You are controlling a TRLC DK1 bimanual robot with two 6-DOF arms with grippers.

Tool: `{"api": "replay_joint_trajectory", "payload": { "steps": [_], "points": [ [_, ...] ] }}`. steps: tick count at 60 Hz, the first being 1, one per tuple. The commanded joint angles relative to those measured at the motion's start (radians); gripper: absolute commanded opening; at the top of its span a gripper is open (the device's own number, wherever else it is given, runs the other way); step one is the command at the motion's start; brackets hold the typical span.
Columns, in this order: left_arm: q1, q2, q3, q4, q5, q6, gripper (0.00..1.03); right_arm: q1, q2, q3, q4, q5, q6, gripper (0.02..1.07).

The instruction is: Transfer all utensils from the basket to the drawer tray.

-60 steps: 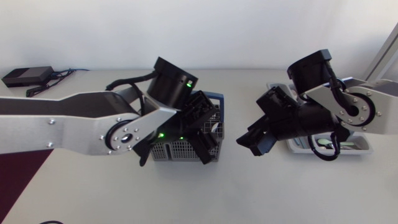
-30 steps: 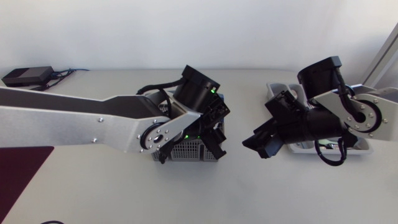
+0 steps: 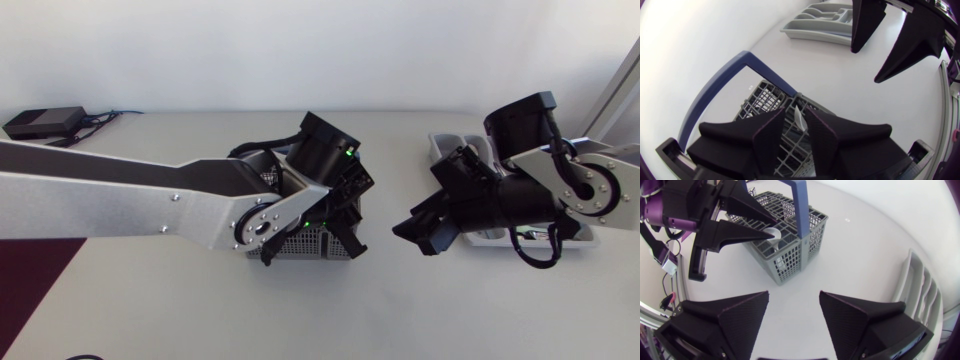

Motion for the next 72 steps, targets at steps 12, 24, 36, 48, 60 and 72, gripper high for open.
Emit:
{"api": "replay_joint_trajectory", "payload": {
  "steps": [12,24,36,48,60,72],
  "points": [
    [-0.023,-0.008,0.001,0.018,-0.013,-0.004,0.06,-0.007,-0.014,-0.031,0.006,-0.007,-0.017,0.76],
    [-0.045,-0.048,-0.030,0.042,-0.049,0.022,0.04,-0.006,-0.019,-0.033,0.006,-0.007,-0.017,0.76],
    [-0.075,-0.112,-0.082,0.113,-0.117,0.076,0.04,-0.006,-0.025,-0.034,0.005,-0.007,-0.017,0.76],
    [-0.128,-0.181,-0.142,0.206,-0.197,0.179,0.04,-0.004,-0.033,-0.036,0.005,-0.007,-0.014,0.76],
    [-0.167,-0.239,-0.222,0.364,-0.275,0.325,0.04,0.002,-0.048,-0.036,0.005,-0.007,-0.008,0.76],
    [-0.174,-0.279,-0.258,0.435,-0.309,0.377,0.04,0.005,-0.077,-0.036,0.005,-0.012,-0.003,0.76]
  ]
}}
